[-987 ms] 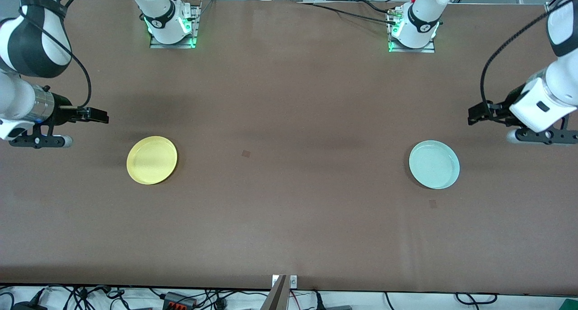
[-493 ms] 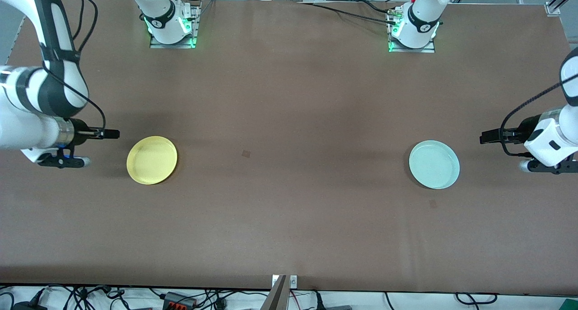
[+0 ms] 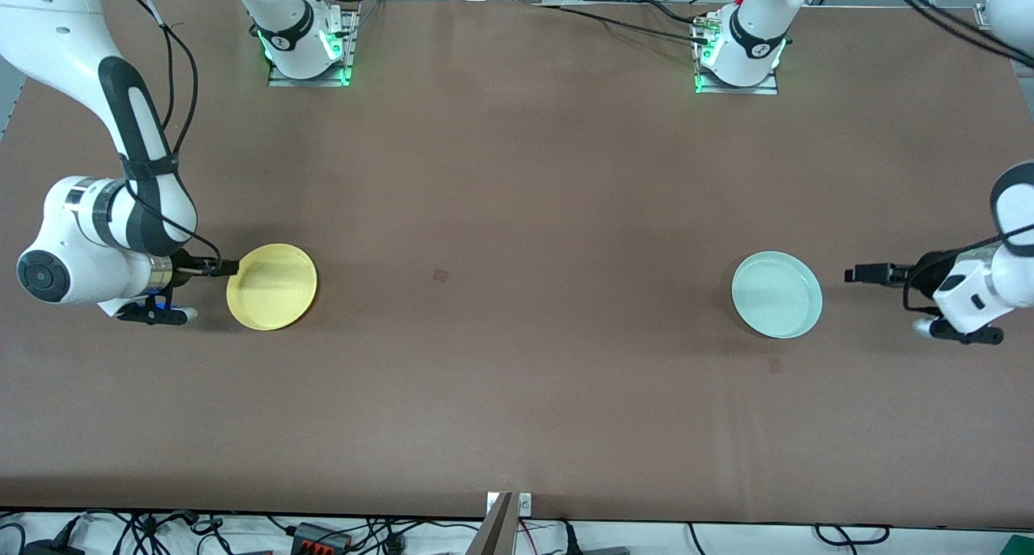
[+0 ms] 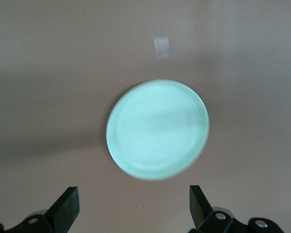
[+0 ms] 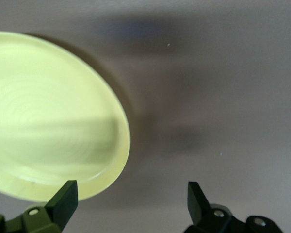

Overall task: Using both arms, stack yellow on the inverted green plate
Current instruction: 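Grasp the yellow rim with the right gripper while the left gripper grasps green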

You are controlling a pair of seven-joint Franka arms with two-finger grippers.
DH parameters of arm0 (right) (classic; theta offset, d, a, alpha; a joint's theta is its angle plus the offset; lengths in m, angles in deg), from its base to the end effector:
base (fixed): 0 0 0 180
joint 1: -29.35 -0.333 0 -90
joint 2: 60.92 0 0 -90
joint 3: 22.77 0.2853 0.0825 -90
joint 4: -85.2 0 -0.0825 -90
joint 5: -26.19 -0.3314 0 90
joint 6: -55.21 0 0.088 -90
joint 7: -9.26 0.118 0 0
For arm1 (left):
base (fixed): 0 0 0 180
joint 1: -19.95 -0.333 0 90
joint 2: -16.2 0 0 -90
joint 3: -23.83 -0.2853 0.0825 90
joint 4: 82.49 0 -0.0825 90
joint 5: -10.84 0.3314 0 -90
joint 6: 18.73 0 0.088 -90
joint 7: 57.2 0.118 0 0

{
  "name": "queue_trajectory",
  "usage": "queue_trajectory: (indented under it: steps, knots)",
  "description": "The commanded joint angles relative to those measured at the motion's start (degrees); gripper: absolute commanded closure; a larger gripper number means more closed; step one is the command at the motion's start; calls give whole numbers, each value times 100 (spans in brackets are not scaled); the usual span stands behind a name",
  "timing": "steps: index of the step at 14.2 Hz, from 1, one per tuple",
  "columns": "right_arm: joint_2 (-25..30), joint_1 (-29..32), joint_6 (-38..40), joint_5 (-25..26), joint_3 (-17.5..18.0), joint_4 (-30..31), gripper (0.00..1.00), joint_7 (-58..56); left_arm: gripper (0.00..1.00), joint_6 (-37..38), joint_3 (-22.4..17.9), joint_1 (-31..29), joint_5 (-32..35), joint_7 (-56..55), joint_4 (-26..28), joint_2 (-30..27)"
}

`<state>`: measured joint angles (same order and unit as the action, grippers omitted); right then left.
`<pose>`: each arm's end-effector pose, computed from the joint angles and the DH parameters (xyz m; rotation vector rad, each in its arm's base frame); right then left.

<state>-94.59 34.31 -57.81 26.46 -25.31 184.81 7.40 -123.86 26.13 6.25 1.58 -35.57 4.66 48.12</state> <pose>0.5617 -0.0729 0.2167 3.0884 -0.1434 -0.5535 0.5985 0.1090 0.3085 2.8911 -0.1645 -0.2679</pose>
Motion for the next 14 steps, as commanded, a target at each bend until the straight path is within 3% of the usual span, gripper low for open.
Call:
queue_trajectory:
  steps: [1,3,5,7,9,12,14]
  knots:
    - [-149,75,-17,-89,52,-118,5,-60,0,-769,69,-53,-119,849,-111,551]
    - [-306,75,-35,-80,52,-214,12,-68,0,-1288,69,-45,-128,1420,-85,859]
    - [-421,83,-35,-71,60,-250,17,-77,7,-1448,69,-45,-128,1564,99,887]
    - [-527,84,-35,-71,60,-250,29,-77,23,-1449,69,-53,-128,1572,353,887]
    - [-614,75,-18,-80,60,-381,35,-77,36,-1449,69,-71,-137,1712,574,887]
    - [-720,92,0,-71,52,-478,47,-95,51,-1458,69,-132,-146,2169,654,922]
    - [-712,84,18,-80,60,-487,60,-95,70,-1554,69,-141,-146,2275,627,983]
